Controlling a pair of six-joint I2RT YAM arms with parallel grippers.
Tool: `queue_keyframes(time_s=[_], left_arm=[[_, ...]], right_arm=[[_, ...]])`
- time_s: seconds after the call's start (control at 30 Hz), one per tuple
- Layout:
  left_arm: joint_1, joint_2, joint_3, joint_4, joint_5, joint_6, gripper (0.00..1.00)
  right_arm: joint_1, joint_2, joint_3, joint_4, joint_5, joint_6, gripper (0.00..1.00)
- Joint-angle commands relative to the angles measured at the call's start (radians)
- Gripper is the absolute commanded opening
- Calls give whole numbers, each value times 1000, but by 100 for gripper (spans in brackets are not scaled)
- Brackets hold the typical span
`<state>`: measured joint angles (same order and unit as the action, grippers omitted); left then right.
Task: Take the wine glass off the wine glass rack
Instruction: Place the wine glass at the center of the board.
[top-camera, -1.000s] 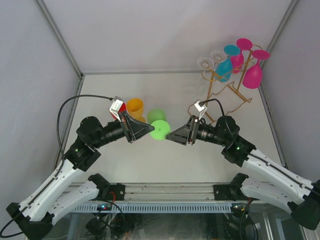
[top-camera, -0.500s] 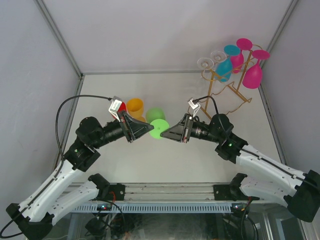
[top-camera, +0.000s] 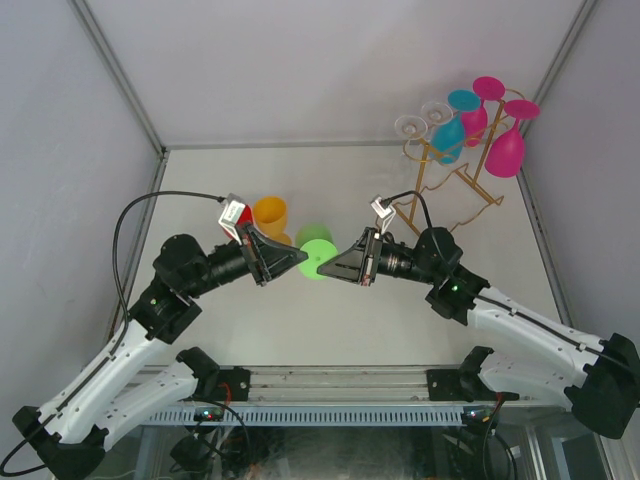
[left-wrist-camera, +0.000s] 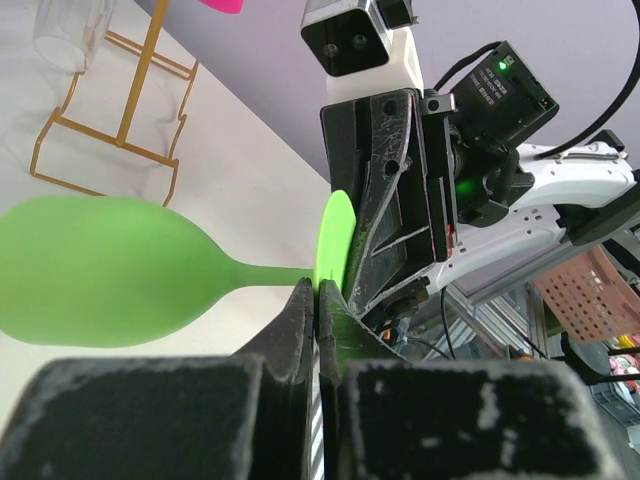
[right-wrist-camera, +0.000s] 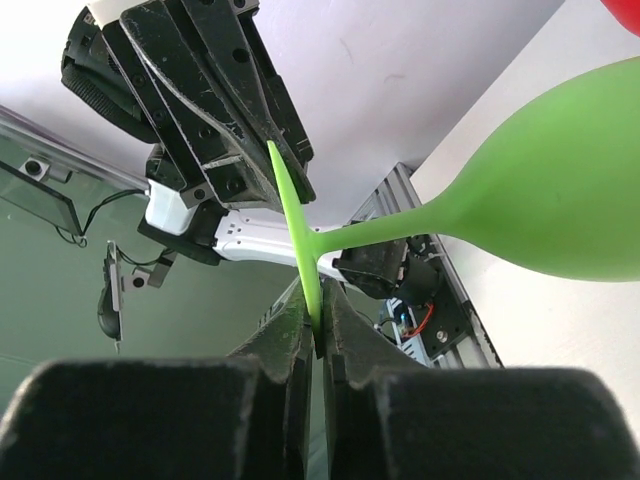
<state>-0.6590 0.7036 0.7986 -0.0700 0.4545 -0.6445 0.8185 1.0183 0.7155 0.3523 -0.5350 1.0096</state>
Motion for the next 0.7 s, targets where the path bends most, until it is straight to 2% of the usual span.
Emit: queue_keyframes(time_s=[0.0, 0.1, 0.17, 0.33, 0.43, 0.57, 0.67], left_arm=[[-4, -10, -14, 26, 0, 17, 0], [-4, -11, -13, 19, -10, 16, 7], [-4, -13, -9, 11, -21, 15, 17], [-4, -15, 27, -34, -52, 17, 56], [-4, -17, 63, -103, -89, 33, 73], [-4, -47, 92, -156, -165, 52, 91], [-4, -69, 105, -173, -210, 63, 97]], right_arm=[[13, -17, 44, 64, 0, -23, 0], [23, -32, 44, 46, 18, -66, 0], [31, -41, 44, 32, 28, -101, 0], [62, -59, 44, -28, 46, -268, 0], [94, -71, 44, -79, 57, -388, 0], [174, -104, 44, -169, 135, -567, 0], [262, -132, 44, -256, 245, -781, 0]])
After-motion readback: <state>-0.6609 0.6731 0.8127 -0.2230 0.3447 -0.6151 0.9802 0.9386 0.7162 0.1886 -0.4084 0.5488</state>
